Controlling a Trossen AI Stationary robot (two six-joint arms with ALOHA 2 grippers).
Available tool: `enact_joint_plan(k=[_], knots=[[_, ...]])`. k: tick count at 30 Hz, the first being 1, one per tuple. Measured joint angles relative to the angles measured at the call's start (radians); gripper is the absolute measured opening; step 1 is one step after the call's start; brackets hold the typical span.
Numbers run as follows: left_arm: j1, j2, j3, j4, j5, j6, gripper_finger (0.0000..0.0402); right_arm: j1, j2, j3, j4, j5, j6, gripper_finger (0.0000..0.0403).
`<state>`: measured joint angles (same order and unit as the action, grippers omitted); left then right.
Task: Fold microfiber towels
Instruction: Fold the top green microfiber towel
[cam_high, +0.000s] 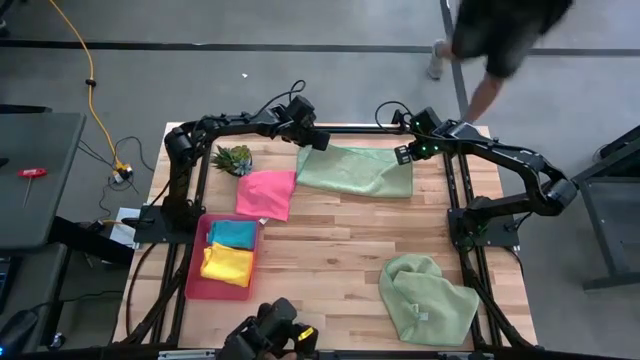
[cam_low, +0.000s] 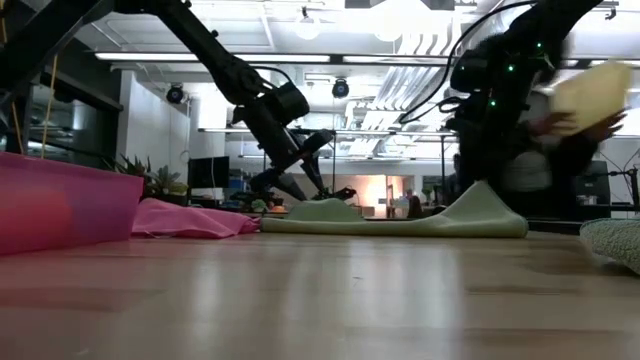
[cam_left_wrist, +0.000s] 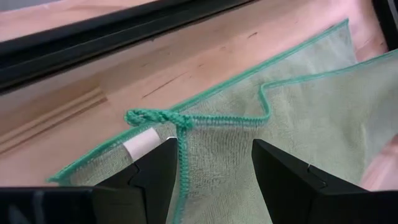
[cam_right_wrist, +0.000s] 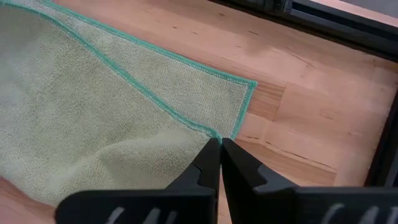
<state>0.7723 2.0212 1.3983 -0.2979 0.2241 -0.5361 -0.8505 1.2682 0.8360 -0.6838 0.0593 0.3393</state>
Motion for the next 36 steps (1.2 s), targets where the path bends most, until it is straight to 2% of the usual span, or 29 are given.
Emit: enact_joint_plan(k=[4, 7, 21, 27, 36], knots=[[-0.001, 0.000, 0.000, 0.003, 0.000, 0.017, 0.0192, 0.000, 0.000, 0.000, 0.000, -0.007, 0.000, 0.0000], [-0.006, 0.000, 0.000, 0.004, -0.018, 0.033, 0.0173, 0.000, 0.000, 0.000, 0.000, -0.007, 0.000, 0.0000], [-0.019, 0.000, 0.000, 0.005, -0.051, 0.079, 0.0006, 0.000, 0.000, 0.000, 0.011, -0.007, -0.006, 0.0000], [-0.035, -0.020, 0.000, -0.008, -0.072, 0.102, 0.0001, 0.000, 0.000, 0.000, 0.012, -0.007, -0.009, 0.0000], [-0.035, -0.124, 0.000, -0.093, -0.089, 0.136, 0.0000, 0.000, 0.000, 0.000, 0.016, -0.007, -0.027, 0.0000]])
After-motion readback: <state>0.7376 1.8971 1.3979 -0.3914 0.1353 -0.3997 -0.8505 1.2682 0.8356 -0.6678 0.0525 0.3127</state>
